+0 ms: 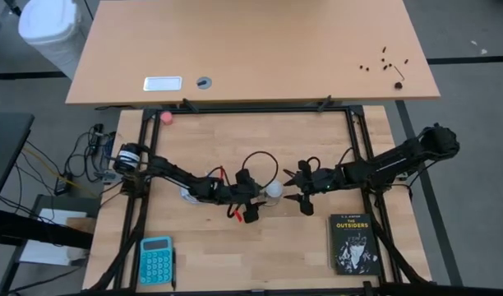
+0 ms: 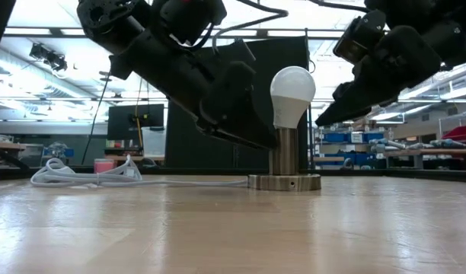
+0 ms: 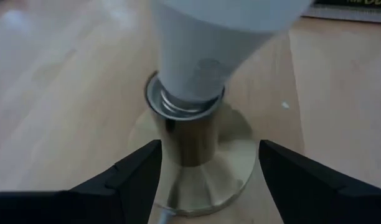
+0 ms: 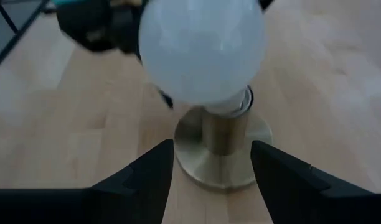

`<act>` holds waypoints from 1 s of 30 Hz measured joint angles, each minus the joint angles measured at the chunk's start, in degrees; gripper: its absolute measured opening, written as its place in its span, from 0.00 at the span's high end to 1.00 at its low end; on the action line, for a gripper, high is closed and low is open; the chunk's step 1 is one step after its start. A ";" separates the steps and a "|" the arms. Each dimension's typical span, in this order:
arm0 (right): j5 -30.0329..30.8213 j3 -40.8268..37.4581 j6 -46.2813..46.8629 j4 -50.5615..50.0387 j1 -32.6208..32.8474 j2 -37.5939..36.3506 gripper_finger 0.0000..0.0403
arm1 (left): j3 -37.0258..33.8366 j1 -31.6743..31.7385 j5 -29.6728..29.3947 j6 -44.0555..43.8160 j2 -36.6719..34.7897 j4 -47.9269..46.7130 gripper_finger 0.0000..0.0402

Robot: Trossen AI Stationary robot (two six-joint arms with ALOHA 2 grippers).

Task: Screw lightbulb
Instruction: Insert the white lightbulb into the silver lamp

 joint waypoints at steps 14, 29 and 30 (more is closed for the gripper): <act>-0.13 0.00 -0.30 1.67 -0.02 0.00 0.44 | 0.02 0.44 -2.18 -0.90 2.06 0.91 0.33; -0.67 0.00 -0.43 1.88 0.00 -0.02 0.44 | 0.20 0.50 0.55 -3.62 5.60 2.12 0.33; -1.46 0.00 -0.43 1.83 0.00 -0.02 0.44 | 0.20 0.49 0.55 -3.62 5.60 2.08 0.33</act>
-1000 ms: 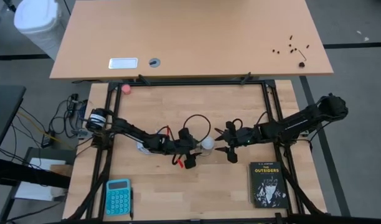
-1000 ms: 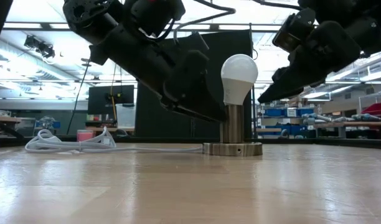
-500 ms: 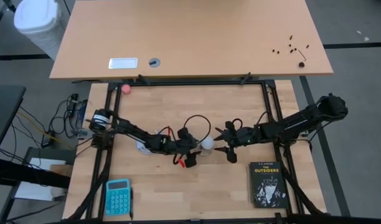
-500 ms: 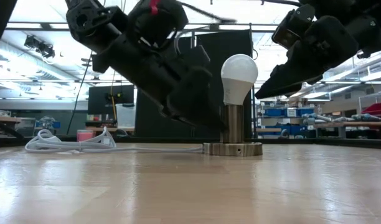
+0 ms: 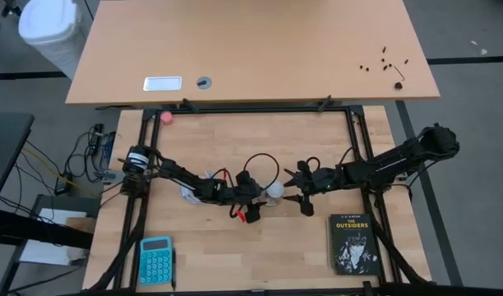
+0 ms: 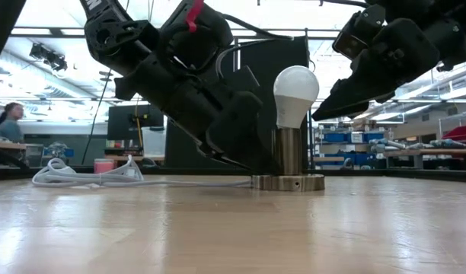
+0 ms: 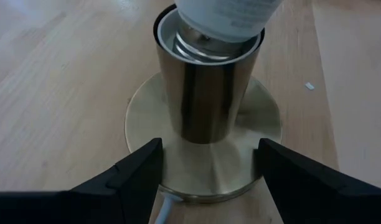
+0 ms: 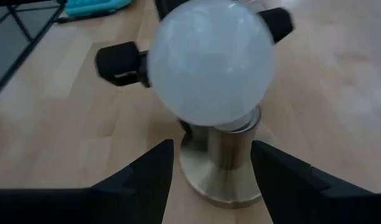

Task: Screw lightbulb
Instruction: Insert the white lightbulb into the silver lamp

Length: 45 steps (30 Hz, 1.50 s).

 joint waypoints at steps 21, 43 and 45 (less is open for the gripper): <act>8.54 0.02 1.09 2.39 5.37 2.31 0.45 | -0.15 0.02 0.10 -0.33 0.22 0.61 0.33; 12.13 10.24 -6.31 -20.30 3.82 4.33 0.11 | -0.20 0.02 0.22 -0.46 0.26 1.19 0.33; 11.14 14.70 -6.03 -28.50 3.42 4.42 0.08 | -0.22 0.02 0.18 -0.46 0.31 1.66 0.33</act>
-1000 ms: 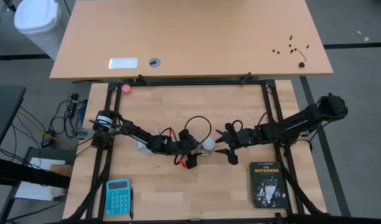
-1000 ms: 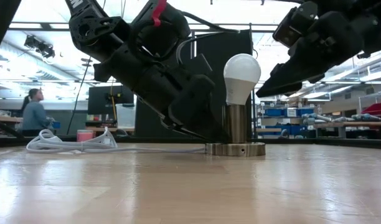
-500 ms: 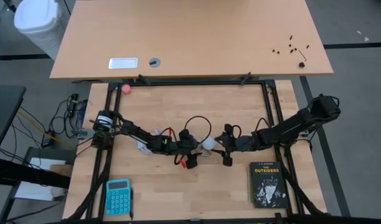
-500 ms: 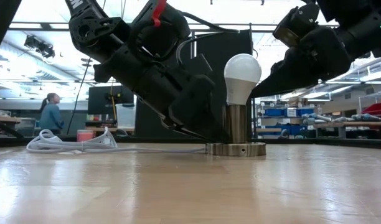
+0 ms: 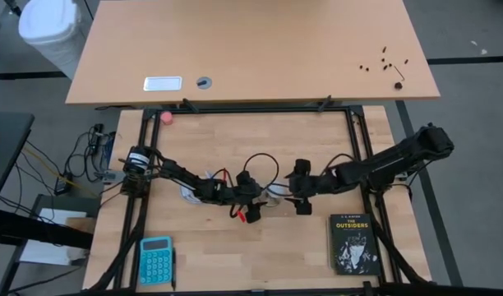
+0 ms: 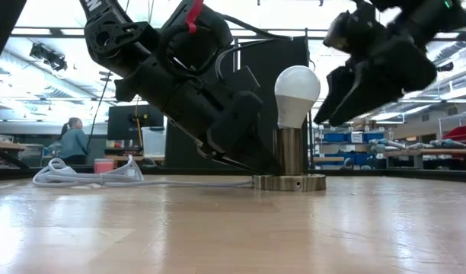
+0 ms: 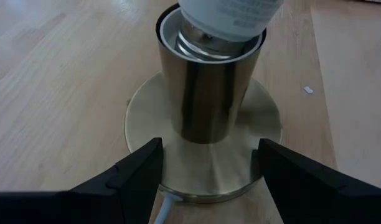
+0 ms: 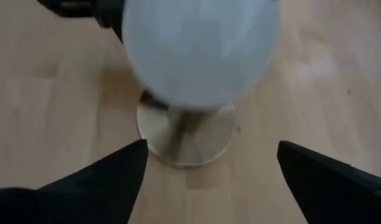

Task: Screw lightbulb
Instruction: Insert the white lightbulb into the silver lamp

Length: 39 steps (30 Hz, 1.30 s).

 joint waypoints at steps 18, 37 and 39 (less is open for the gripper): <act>-0.13 20.12 -9.26 -19.01 -1.32 10.89 0.08 | -0.09 0.00 -0.81 -1.36 0.11 1.88 0.33; -2.89 23.74 -15.67 -16.99 -2.02 15.16 0.08 | -0.02 0.00 -1.17 -1.77 0.07 1.87 0.33; -3.83 23.78 -16.15 -16.19 -2.31 15.56 0.08 | -0.02 0.00 -1.12 -1.80 0.07 2.00 0.33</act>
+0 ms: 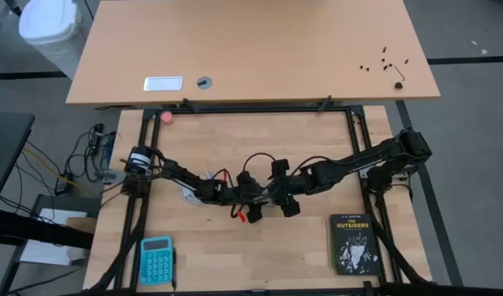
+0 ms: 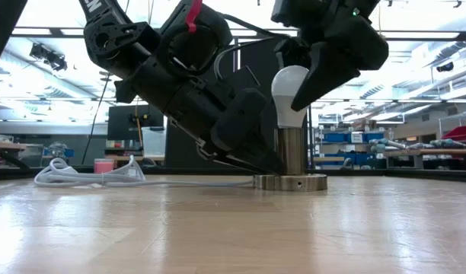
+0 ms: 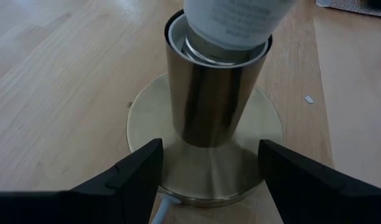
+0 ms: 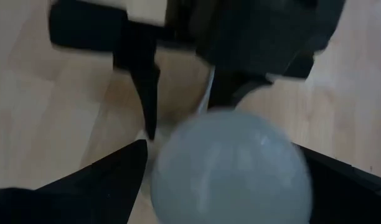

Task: Screw lightbulb
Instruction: Insert the white lightbulb into the silver lamp

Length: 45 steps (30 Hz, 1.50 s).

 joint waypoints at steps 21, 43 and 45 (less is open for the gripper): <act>-7.12 3.03 0.05 -1.94 -3.65 1.17 0.27 | 0.02 0.00 0.00 -0.04 -0.07 -0.13 0.33; -15.22 3.26 0.21 -3.60 -7.92 1.67 0.27 | 0.02 0.00 0.04 -0.04 -0.09 -0.06 0.33; -15.22 3.26 0.15 -3.72 -8.11 1.72 0.27 | 0.02 0.00 0.04 -0.10 -0.09 -0.03 0.33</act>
